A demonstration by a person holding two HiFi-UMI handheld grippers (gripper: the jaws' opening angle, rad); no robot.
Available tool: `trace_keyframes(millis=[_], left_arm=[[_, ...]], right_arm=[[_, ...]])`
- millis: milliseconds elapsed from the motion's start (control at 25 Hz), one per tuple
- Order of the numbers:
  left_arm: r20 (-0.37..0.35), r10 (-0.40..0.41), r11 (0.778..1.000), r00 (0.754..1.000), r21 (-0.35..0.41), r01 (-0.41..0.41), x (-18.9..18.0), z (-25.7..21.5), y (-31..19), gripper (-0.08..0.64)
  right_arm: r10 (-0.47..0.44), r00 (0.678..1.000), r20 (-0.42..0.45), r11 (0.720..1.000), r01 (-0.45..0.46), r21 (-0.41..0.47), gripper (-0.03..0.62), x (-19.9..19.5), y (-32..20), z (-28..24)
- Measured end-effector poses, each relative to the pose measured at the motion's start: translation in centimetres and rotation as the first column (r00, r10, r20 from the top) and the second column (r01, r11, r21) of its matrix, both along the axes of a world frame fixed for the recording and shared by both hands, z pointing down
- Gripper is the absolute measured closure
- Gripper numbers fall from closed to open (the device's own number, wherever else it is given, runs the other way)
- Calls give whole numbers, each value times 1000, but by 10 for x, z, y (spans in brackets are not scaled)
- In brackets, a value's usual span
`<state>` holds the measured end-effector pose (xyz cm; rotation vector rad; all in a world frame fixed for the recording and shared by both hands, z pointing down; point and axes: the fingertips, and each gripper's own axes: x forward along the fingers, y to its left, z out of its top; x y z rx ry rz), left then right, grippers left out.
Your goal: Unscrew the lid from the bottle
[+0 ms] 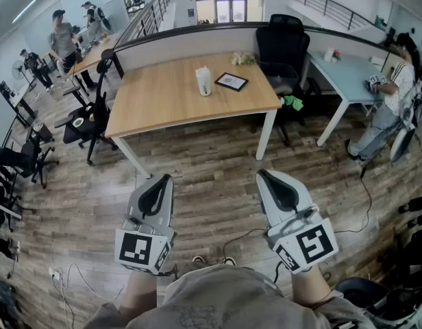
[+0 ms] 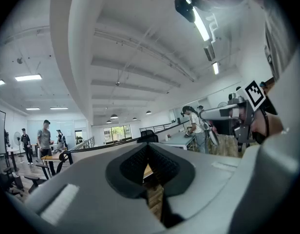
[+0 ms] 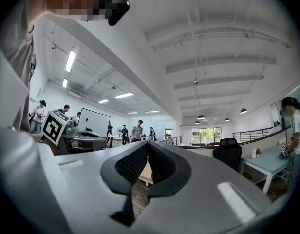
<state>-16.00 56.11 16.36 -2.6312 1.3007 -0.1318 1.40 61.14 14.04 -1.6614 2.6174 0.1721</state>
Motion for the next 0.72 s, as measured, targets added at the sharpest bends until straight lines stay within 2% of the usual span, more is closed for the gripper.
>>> trace_keyframes(millis=[200, 440, 520, 560, 600, 640, 680, 720], left_arm=[[-6, 0, 1000, 1000, -6, 0, 12, 2, 1, 558], [-19, 3, 1000, 1000, -5, -3, 22, 3, 0, 558], [-38, -19, 1000, 999, 4, 19, 21, 3, 0, 558], [-43, -31, 1000, 999, 4, 31, 20, 4, -1, 557], [-41, -38, 999, 998, -3, 37, 20, 6, -3, 485], [-35, -42, 999, 998, -14, 42, 21, 10, -6, 320], [-30, -50, 999, 998, -23, 49, 21, 12, -9, 247], [-30, -60, 998, 998, -26, 59, 19, 14, -13, 245]], right_arm=[[6, 998, 59, 1000, -7, 6, 577, 17, 1, -1], [-8, 998, 55, 1000, 8, -1, 577, 27, 0, 6], [-15, 998, 66, 1000, 15, -2, 574, 28, 1, 10], [-8, 997, 80, 1000, 8, 0, 531, 29, 0, 10], [7, 995, 96, 1000, -7, 4, 397, 32, -2, 11], [27, 994, 110, 1000, -28, 8, 317, 36, -5, 11], [47, 992, 117, 999, -48, 10, 293, 40, -8, 11], [61, 991, 117, 998, -63, 10, 267, 43, -11, 12]])
